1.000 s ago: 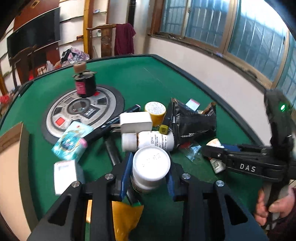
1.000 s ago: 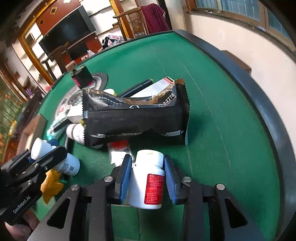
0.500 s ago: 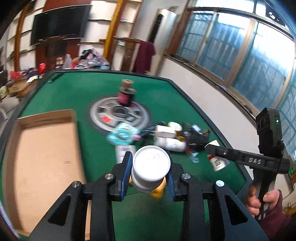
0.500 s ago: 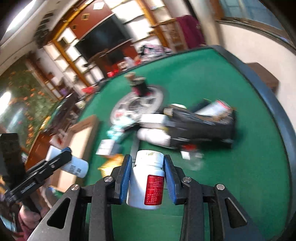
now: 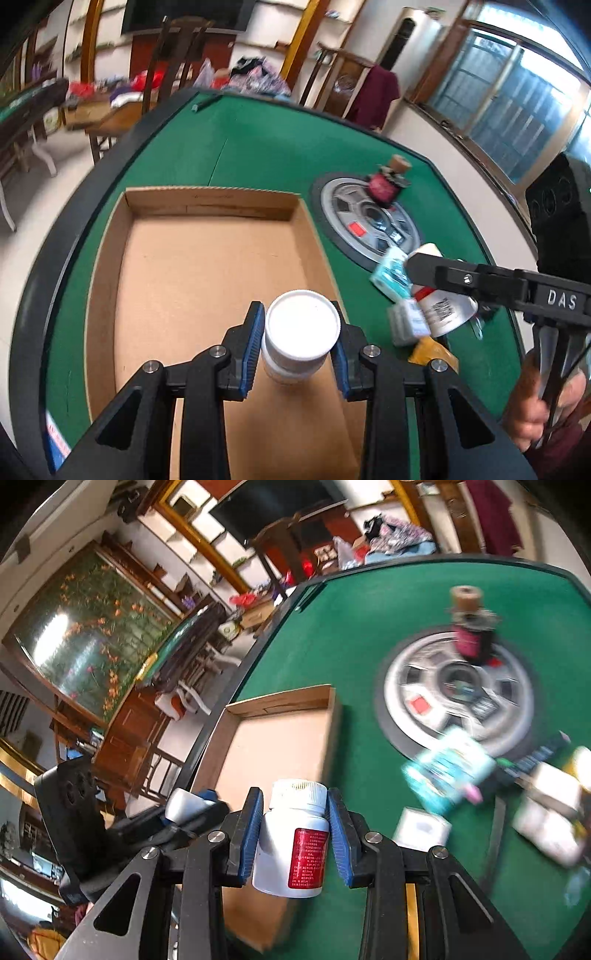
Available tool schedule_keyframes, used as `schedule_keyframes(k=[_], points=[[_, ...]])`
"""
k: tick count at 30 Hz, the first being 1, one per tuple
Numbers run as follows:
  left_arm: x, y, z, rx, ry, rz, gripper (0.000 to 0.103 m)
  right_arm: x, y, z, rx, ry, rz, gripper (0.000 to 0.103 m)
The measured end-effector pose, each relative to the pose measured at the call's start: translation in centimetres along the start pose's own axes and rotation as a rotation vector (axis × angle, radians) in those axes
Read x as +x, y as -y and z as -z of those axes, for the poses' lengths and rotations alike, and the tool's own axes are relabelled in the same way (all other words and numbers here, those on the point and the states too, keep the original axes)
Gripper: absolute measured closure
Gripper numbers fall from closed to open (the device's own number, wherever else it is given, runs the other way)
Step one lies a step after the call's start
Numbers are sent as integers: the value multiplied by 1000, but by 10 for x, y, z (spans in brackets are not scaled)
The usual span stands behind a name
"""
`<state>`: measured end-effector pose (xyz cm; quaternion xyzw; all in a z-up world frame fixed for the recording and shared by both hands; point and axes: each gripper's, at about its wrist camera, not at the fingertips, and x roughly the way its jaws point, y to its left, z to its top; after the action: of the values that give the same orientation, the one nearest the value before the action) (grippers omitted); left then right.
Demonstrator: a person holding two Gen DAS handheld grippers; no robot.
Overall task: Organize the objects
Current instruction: 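Carry both bottles into the cardboard box and open both tools, then move both tools back over the remaining items on the table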
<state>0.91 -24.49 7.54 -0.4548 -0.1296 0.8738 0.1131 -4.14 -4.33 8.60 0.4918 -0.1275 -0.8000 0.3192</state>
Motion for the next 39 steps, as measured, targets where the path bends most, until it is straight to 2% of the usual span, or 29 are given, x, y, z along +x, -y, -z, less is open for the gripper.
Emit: schedule_keyframes(k=[4,9,13,17,21,24,27,29,30,36,39], points=[[27,-21,-18,-40,-29,0,71,47,-14,-24,-11,-41,33,65],[51,-33,-38,-75,-43,6,71,93,-10,-47,13,-90,74,65],[61,-40,-46,-97,-36,27,71,114,-2,-55,22,-118,114,65],[65,-41,-47,-103,-25,33,70,121,5,-57,47,-131,119,65],[67,-42,-48,-130,-14,14,49,126,5,-60,46,-136,126,65],[64,-45,-50,-157,-1,33,41,124,6,-66,51,-112,132,62],[56,-47,-55,-175,35,22,38,115,12,-72,106,-91,92,48],[49,-47,-58,-179,58,13,36,100,12,-73,110,-45,110,35],[44,-47,-58,-181,76,2,35,92,12,-73,100,-24,122,33],[12,-43,-39,-197,149,-41,31,37,14,-48,30,57,186,27],[-5,-28,-17,-153,169,-65,26,9,18,-28,3,95,215,27]])
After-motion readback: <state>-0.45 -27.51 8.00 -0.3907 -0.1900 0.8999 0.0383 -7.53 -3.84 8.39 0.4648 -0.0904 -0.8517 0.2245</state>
